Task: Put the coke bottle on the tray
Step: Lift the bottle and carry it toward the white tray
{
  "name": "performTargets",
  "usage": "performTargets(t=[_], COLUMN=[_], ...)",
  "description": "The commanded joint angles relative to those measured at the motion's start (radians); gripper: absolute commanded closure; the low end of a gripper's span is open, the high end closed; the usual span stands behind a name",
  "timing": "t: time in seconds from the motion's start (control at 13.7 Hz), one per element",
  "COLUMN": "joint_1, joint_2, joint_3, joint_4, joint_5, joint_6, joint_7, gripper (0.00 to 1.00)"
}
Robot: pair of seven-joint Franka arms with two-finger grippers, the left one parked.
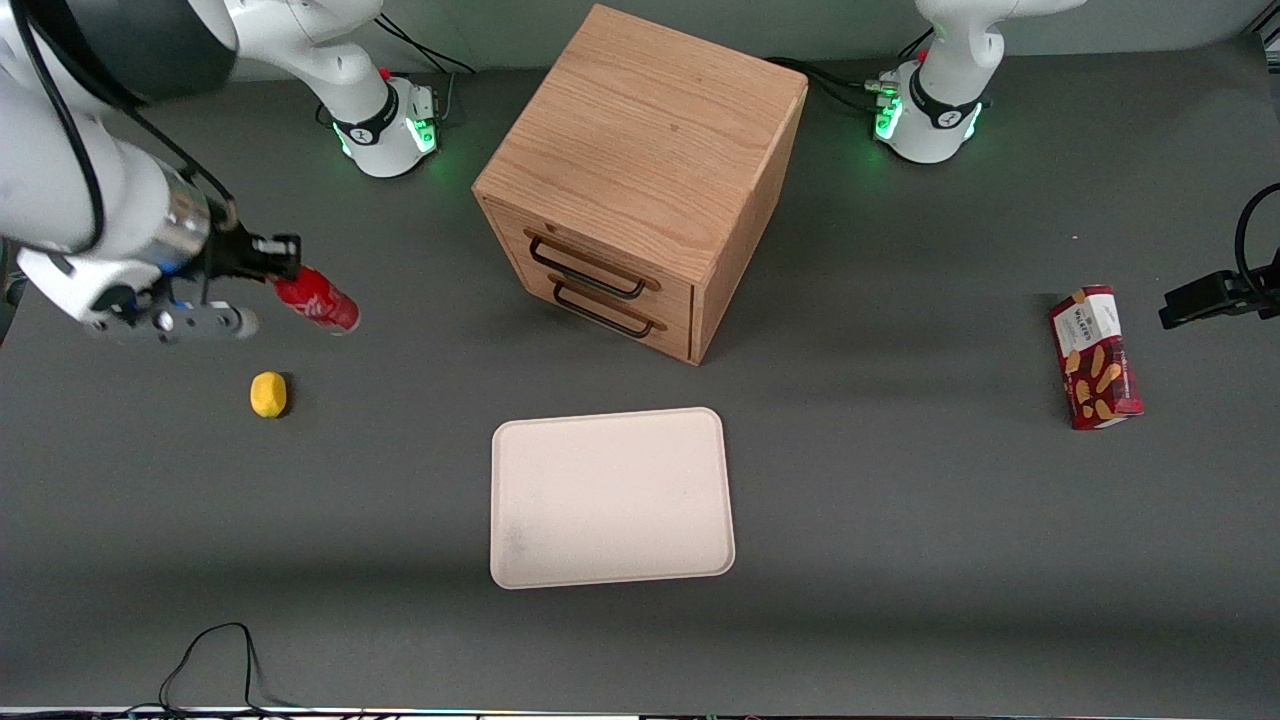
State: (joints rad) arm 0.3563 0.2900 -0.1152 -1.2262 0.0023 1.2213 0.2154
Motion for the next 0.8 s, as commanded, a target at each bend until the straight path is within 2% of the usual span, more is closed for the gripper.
performTargets(t=[0.0, 0.15, 0.29, 0.73], joint_1=[-0.003, -0.005, -0.007, -0.007], joint_2=[0.269, 0.389, 0.431, 0.576], joint_3=[0.02, 0.061, 0.103, 0.144], joint_4=[0.302, 0.391, 0.393, 0.41], joint_5=[0.036, 0.036, 0.036, 0.036], joint_6=[-0.056, 0.002, 0.126, 0.423], joint_7=[0.002, 0.036, 0.105, 0.177], gripper=[1.0, 1.0, 1.0, 1.0])
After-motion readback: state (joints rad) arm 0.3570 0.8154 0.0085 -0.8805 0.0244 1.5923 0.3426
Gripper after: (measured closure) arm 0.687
